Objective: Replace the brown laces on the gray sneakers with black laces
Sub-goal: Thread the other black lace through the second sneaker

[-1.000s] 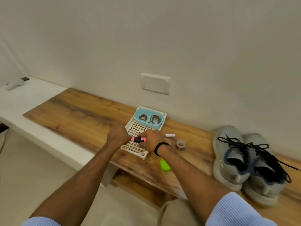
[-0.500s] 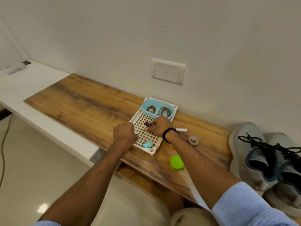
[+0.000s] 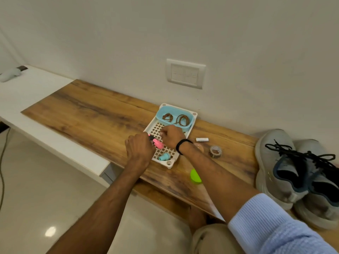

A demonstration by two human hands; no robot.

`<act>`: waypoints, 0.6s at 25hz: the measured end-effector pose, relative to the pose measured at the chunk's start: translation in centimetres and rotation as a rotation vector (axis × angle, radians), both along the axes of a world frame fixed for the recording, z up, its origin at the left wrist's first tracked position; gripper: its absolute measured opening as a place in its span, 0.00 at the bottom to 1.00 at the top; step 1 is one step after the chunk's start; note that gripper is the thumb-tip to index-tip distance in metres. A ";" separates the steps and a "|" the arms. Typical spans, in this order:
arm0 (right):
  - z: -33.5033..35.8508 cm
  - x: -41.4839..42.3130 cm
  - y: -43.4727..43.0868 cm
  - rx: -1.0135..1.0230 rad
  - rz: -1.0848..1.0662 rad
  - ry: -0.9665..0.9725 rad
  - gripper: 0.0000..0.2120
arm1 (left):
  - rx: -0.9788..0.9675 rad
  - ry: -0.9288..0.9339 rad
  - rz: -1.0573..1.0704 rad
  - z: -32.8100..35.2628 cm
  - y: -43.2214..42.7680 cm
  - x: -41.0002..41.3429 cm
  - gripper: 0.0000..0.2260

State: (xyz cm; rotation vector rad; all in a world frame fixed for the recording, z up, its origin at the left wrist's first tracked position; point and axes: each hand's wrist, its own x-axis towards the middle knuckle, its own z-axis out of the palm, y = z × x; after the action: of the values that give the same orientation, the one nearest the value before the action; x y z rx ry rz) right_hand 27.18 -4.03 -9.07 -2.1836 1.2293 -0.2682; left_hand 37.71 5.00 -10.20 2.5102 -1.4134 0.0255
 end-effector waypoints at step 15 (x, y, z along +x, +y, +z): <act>-0.9 -16.3 1.8 -0.058 -0.379 0.252 0.12 | 0.146 0.133 -0.330 1.4 -1.8 -14.0 0.25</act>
State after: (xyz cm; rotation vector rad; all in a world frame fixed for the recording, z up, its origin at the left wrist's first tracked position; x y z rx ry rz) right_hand 10.91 -2.22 -9.98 -2.0649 1.7992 -0.1858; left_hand 23.67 3.20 -8.77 2.3029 -1.8078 -0.3101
